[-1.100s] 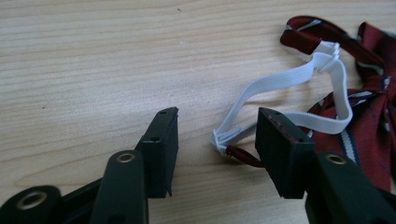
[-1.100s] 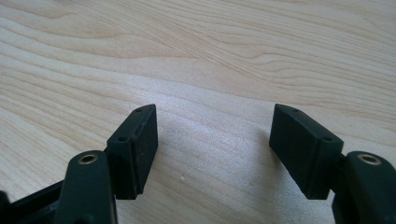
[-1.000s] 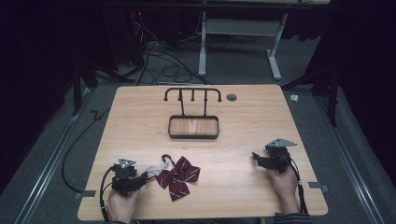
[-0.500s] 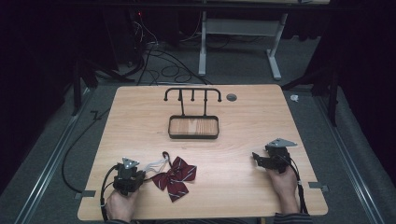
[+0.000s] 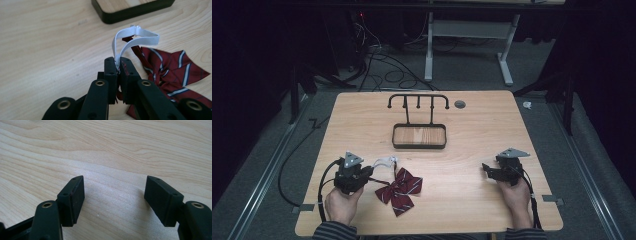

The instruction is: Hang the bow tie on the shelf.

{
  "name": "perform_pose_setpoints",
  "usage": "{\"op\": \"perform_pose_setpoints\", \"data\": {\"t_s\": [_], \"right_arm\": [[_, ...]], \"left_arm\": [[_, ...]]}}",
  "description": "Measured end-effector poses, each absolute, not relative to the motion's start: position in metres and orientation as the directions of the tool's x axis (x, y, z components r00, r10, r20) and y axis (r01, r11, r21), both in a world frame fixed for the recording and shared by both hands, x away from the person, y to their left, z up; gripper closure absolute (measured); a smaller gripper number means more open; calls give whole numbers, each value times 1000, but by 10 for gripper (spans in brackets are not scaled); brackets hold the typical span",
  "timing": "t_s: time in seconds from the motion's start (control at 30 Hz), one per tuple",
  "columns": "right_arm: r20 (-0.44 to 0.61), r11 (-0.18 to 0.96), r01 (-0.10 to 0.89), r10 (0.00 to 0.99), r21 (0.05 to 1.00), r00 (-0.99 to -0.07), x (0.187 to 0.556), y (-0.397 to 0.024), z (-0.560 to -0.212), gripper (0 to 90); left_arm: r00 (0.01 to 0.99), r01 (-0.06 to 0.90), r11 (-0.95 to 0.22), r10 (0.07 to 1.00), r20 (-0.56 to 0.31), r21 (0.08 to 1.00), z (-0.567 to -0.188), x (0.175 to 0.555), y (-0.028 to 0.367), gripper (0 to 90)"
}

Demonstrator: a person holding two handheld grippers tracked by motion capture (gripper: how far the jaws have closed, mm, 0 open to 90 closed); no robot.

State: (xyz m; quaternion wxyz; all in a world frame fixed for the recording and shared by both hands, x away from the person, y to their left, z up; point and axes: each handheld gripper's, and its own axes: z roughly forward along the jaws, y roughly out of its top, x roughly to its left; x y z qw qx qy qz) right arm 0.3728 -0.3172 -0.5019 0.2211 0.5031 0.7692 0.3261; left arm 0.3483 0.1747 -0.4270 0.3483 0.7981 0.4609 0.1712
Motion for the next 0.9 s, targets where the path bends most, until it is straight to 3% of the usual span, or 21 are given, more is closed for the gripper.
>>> {"op": "perform_pose_setpoints", "data": {"t_s": [0.27,0.9], "right_arm": [[-13,284,629,917,724,-398,373,-317,-502,340],[-14,286,628,916,724,-401,373,-317,-502,338]], "left_arm": [[564,577,-348,824,-52,738,-400,357,168,846],[680,429,-523,724,118,736,-344,371,133,845]]}}
